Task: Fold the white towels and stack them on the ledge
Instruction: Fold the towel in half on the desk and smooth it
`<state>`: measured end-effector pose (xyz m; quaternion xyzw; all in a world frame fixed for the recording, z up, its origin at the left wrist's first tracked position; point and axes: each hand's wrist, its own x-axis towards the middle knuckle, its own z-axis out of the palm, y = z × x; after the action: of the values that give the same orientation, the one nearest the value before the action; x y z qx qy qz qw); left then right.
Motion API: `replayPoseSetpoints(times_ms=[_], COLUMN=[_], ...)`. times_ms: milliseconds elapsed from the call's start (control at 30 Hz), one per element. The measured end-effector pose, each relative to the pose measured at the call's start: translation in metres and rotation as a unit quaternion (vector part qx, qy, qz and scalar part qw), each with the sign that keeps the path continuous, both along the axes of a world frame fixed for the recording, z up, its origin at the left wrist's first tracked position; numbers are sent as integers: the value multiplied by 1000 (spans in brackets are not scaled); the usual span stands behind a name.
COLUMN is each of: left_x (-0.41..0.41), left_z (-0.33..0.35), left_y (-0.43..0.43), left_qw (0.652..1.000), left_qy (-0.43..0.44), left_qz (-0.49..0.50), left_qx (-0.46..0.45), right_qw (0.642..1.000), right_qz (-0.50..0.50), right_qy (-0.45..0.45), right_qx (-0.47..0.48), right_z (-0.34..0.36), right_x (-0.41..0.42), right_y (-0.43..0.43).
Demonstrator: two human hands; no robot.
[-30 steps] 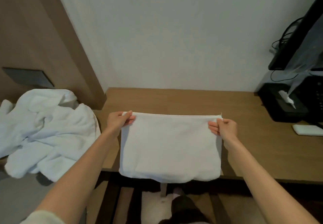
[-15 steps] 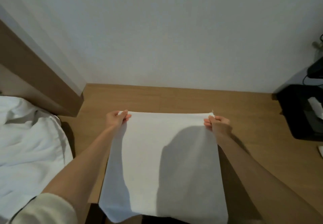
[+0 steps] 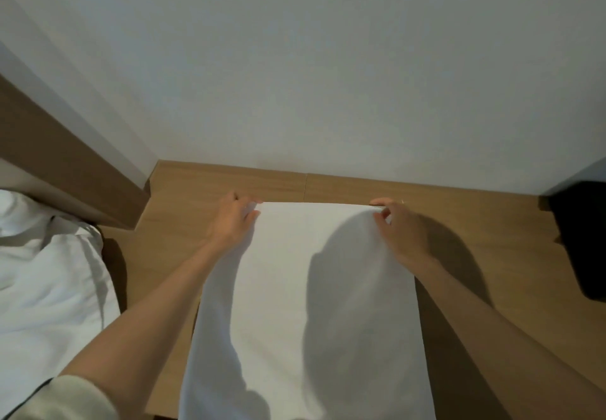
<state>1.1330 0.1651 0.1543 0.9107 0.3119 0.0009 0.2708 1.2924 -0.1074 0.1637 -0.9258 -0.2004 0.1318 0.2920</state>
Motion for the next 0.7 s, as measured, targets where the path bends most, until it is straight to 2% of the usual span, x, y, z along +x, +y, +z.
replayPoseSetpoints(times_ms=[67,167,400,567,700], left_x=[0,1,16,19,18], left_z=[-2,-2,-3,-7,-7], left_y=[0,1,8,12,16], left_qw=[1000,1000,1000,998,1000], left_qy=[7,14,13,20,11], left_qz=[1,4,-4,-45,-10], left_qx=[10,14,8,38,18], right_qw=[998,995,994,985,987], right_qz=[43,73,54,107,116], right_qy=[-2,41,74,70,37], right_qx=[-36,-58,-61,-113,-101], right_z=[0,-5,-15,-10,-9], right_x=[0,0,10,24,30], right_y=[9,19,35,39,39])
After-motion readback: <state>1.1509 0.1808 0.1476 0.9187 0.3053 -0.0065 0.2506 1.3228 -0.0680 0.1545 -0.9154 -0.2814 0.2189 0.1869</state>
